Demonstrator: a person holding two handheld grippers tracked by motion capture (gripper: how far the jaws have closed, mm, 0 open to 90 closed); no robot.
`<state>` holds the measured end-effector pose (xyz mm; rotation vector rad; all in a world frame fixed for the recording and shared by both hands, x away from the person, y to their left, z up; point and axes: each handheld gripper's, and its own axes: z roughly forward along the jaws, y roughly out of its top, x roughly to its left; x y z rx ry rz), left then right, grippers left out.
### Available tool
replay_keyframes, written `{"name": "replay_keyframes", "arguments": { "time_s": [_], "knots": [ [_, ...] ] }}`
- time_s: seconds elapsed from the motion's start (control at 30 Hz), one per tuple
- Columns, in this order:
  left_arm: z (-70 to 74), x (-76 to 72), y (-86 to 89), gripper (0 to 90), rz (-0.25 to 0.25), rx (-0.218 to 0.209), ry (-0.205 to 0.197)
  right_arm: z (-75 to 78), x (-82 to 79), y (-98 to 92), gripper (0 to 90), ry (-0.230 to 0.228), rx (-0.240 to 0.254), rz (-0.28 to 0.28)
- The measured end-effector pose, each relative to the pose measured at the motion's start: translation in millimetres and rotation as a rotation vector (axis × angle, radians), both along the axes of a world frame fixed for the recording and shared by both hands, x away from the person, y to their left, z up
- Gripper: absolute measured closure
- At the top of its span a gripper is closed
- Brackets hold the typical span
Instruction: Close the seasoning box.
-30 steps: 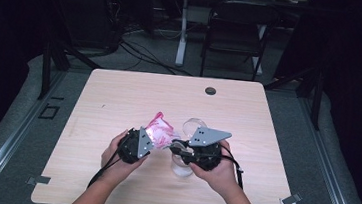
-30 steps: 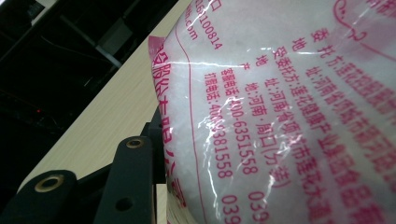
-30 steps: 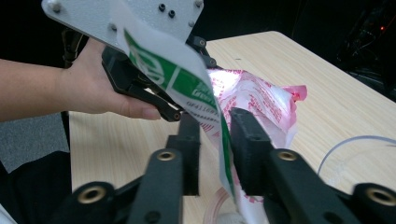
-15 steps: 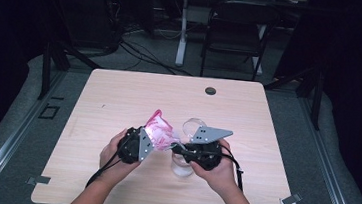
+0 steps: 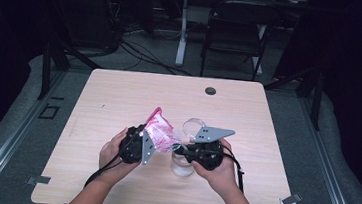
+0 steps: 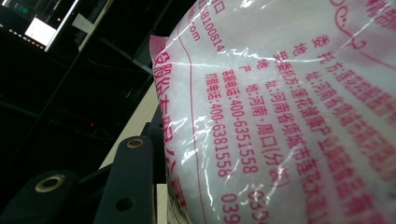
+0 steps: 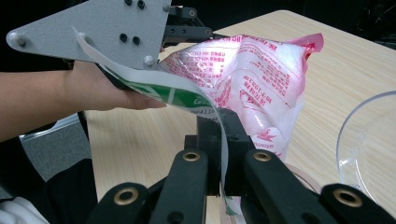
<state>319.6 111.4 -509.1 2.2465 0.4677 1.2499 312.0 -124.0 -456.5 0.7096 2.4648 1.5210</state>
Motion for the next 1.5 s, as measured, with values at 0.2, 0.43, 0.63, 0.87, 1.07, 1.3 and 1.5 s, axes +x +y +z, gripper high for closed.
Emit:
{"name": "replay_keyframes", "arguments": {
  "time_s": [0.2, 0.43, 0.63, 0.87, 1.07, 1.3, 1.5],
  "knots": [
    [0.3, 0.0, -4.1, 58.5, -0.005, 0.025, -0.033, -1.7, 0.0, -3.6, 89.3, 0.009, 0.000, -0.012],
    [1.5, 0.2, -6.0, 58.5, -0.006, 0.053, -0.049, -3.7, -0.7, -5.9, 89.4, 0.012, -0.005, -0.025],
    [2.1, 0.3, -7.3, 58.6, -0.009, 0.075, -0.054, -5.3, -0.8, -7.4, 89.4, 0.018, -0.005, -0.031],
    [2.1, -0.1, -8.0, 58.6, -0.010, 0.095, -0.075, -6.8, -0.5, -8.0, 89.4, 0.021, -0.005, -0.034],
    [1.6, -1.6, -9.2, 58.7, -0.005, 0.114, -0.102, -7.7, 0.2, -8.5, 89.3, 0.022, -0.011, -0.034],
    [1.3, -3.7, -10.4, 58.7, -0.002, 0.155, -0.143, -9.8, 1.0, -9.0, 89.3, 0.028, -0.017, -0.035],
    [1.0, -5.7, -11.3, 58.7, 0.003, 0.186, -0.169, -11.4, 1.6, -8.7, 89.3, 0.031, -0.021, -0.035]
  ]
}}
